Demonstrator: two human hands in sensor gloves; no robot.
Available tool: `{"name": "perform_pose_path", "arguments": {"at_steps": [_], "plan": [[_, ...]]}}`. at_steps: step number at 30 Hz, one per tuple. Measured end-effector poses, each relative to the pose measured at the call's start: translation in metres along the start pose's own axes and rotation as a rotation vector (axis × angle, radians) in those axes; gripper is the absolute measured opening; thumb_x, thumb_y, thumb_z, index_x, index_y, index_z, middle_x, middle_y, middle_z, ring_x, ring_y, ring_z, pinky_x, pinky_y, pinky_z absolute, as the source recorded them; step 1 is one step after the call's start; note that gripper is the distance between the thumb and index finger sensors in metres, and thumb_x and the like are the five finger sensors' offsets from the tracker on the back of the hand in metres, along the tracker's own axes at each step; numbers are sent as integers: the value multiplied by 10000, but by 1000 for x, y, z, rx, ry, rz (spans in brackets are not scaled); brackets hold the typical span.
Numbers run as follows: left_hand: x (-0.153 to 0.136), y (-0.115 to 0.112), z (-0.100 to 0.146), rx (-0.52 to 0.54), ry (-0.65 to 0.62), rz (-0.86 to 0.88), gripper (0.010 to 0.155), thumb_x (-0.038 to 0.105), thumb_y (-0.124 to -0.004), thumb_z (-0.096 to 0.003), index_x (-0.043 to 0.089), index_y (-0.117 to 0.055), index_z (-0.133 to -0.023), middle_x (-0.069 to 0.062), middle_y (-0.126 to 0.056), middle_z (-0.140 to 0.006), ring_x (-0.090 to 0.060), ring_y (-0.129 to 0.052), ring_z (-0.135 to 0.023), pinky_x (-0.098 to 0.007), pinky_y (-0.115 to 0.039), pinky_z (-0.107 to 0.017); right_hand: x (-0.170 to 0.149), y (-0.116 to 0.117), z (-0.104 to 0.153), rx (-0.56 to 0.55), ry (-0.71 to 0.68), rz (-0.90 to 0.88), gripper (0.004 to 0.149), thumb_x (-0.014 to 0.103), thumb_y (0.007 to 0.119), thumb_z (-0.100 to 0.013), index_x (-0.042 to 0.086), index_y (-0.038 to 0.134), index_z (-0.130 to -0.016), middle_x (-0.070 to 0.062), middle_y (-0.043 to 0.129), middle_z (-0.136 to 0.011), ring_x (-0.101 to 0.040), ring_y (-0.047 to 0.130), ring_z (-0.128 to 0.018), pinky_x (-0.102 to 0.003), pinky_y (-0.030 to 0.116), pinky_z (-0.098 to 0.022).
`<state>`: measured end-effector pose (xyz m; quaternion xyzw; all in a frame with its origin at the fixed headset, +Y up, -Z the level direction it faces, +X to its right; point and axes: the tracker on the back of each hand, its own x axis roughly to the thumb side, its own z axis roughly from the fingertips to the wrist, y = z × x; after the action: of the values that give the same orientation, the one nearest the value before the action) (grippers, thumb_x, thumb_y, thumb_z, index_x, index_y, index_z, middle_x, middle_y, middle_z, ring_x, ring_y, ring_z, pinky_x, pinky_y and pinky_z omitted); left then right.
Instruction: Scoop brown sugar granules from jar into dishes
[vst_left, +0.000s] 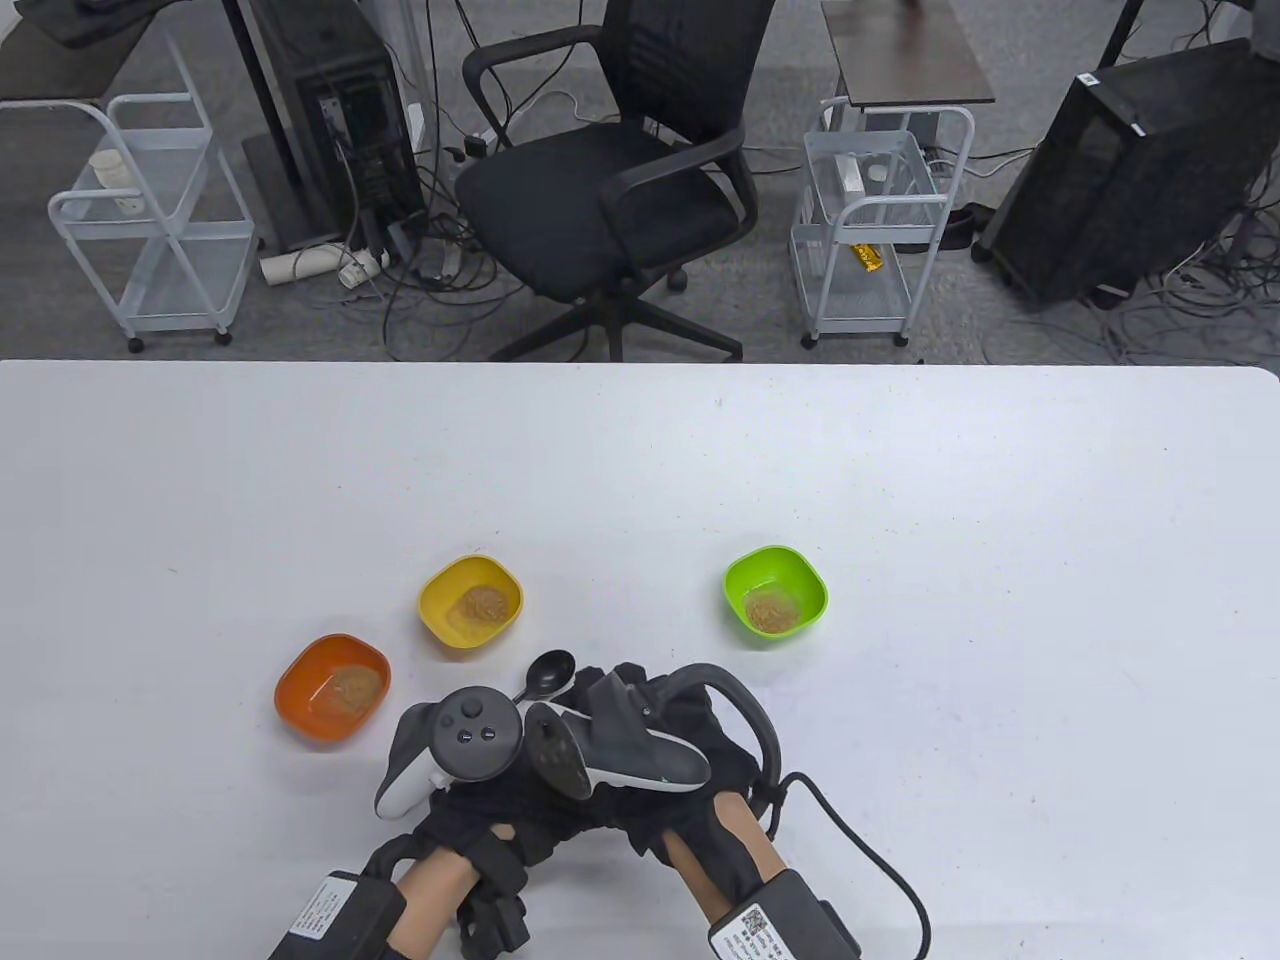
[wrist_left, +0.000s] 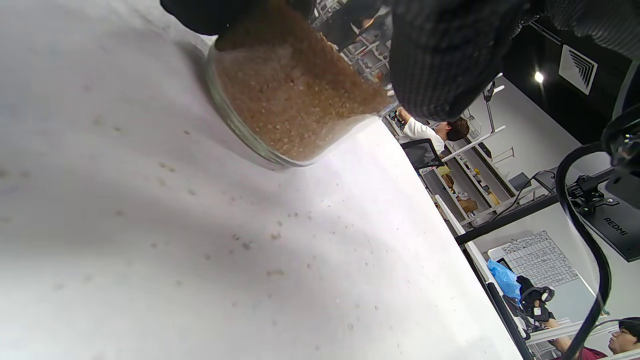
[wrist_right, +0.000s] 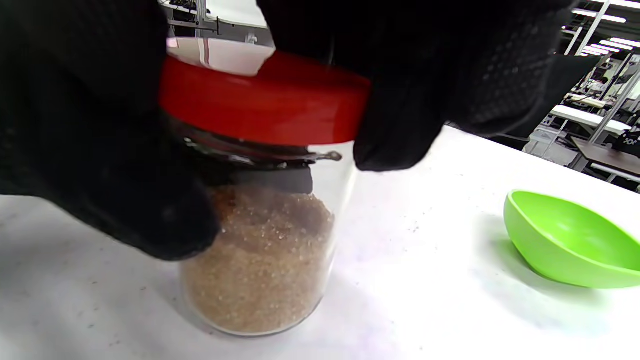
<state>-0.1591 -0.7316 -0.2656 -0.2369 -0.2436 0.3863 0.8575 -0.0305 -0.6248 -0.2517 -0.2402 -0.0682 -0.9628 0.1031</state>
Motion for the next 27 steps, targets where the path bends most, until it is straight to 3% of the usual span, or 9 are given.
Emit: {"name": "perform_pose_path", "arguments": {"at_steps": [5, 10, 18, 23, 27], "plan": [[7, 1, 6, 14, 5, -64, 1113, 532, -916, -526, 23, -167, -1173, -215, -335, -1251, -466, -485, -1191, -565, -550, -827, -7, 3, 2, 31, 11, -55, 886, 674, 736, -461, 132, 506, -1124, -172, 707, -1116, -336, 986, -718, -565, 801, -635], [27, 18, 30, 78, -3, -397, 1135, 560, -880, -539, -28, -136, -1164, -284, -278, -1238, -541, -393, -1162, -611, -470, -805, -23, 3, 18, -30, 1, -185, 916, 696, 679, -462, 140, 431, -1147, -188, 562, -1204, -481, 794, -953, -673, 655, -719], [39, 49, 72, 140, 147, -787, 1007, 614, -679, -607, 28, -107, -1194, -276, -113, -1256, -550, -194, -1182, -690, -342, -811, -60, 19, 54, -155, 159, -292, 856, 624, 654, -501, 142, 374, -1151, -200, 388, -1244, -578, 483, -1073, -746, 454, -740], [20, 50, 92, 179, 245, -873, 927, 632, -574, -614, 101, -109, -1216, -253, -68, -1273, -531, -125, -1197, -720, -294, -813, -71, 39, 67, -179, 223, -318, 857, 617, 647, -508, 150, 335, -1155, -210, 287, -1252, -590, 336, -1086, -752, 389, -741], [6, 50, 97, 186, 267, -801, 934, 649, -553, -600, 112, -97, -1213, -239, -67, -1278, -515, -117, -1202, -725, -291, -811, -77, 61, 68, -222, 259, -337, 861, 619, 648, -506, 152, 326, -1154, -198, 262, -1252, -566, 292, -1094, -740, 370, -747]]}}
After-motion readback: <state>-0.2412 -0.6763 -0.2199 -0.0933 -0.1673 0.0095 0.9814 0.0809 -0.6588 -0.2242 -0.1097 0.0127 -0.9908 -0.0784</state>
